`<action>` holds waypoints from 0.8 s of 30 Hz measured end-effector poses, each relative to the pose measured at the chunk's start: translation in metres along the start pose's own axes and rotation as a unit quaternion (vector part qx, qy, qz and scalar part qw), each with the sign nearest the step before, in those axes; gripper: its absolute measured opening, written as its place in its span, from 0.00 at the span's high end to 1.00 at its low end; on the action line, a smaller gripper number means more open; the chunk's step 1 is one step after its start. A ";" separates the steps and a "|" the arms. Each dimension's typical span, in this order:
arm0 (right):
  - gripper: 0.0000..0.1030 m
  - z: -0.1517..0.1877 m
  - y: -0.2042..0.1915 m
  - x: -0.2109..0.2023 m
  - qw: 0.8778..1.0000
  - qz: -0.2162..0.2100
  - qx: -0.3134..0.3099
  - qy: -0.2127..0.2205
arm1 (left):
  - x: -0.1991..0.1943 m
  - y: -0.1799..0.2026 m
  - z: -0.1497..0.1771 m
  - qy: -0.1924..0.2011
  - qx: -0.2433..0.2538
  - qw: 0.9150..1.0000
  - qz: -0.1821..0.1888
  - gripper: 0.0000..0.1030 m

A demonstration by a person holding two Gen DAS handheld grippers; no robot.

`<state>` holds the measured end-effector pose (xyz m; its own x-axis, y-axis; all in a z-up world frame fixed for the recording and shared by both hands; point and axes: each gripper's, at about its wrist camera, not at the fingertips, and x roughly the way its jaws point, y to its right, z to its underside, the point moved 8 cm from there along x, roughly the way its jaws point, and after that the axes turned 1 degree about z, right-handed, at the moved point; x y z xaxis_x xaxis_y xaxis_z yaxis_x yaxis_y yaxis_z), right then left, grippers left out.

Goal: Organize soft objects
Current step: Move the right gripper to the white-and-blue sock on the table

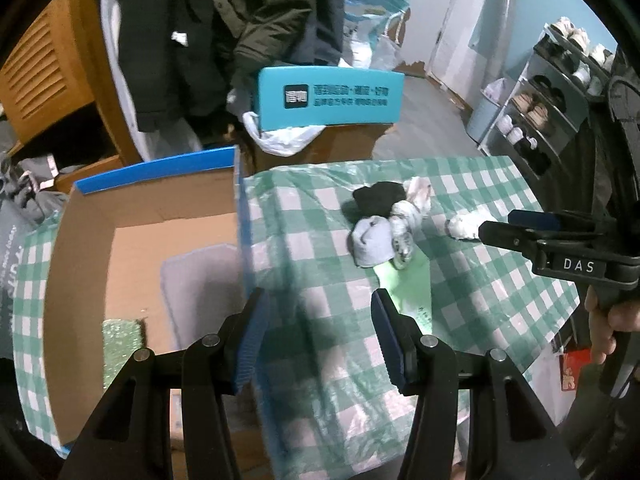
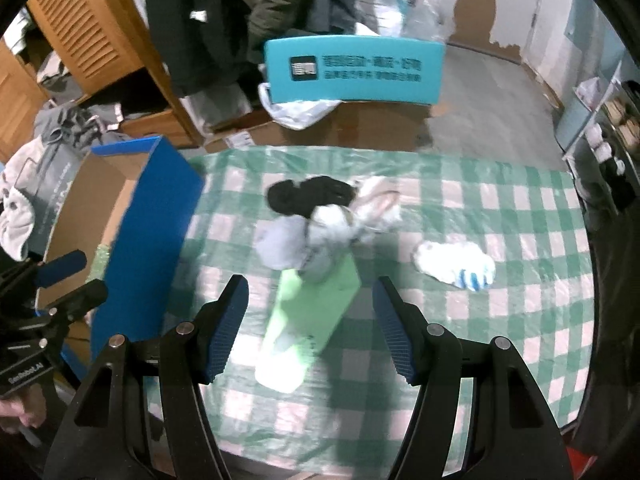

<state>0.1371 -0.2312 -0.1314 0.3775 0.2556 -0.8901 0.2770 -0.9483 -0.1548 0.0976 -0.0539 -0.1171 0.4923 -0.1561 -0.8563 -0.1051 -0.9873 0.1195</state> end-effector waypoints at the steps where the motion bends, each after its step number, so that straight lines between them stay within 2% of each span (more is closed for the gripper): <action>1: 0.37 0.001 0.007 0.001 1.000 0.006 0.002 0.000 | 0.003 0.002 -0.001 -0.002 0.001 1.000 0.001 0.48; 11: 0.37 0.003 0.052 0.019 0.999 0.028 0.012 -0.014 | 0.035 0.020 -0.011 -0.027 0.003 1.000 0.005 0.47; 13: 0.37 0.002 0.061 0.025 0.999 0.034 0.003 -0.020 | 0.041 0.022 -0.012 -0.033 -0.001 0.999 0.009 0.47; 17: 0.37 -0.002 0.077 0.037 0.997 0.072 -0.033 -0.022 | 0.056 0.029 -0.018 -0.043 0.001 0.999 0.011 0.47; 24: 0.37 -0.004 0.099 0.066 0.996 0.070 -0.039 -0.044 | 0.083 0.039 -0.020 -0.064 0.002 0.998 0.017 0.47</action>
<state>0.1933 -0.3072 -0.2041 0.3397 0.1010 -0.9351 0.2962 -0.9551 0.0045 0.1513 -0.1061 -0.1738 0.3743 -0.1846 -0.9087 -0.1232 -0.9812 0.1486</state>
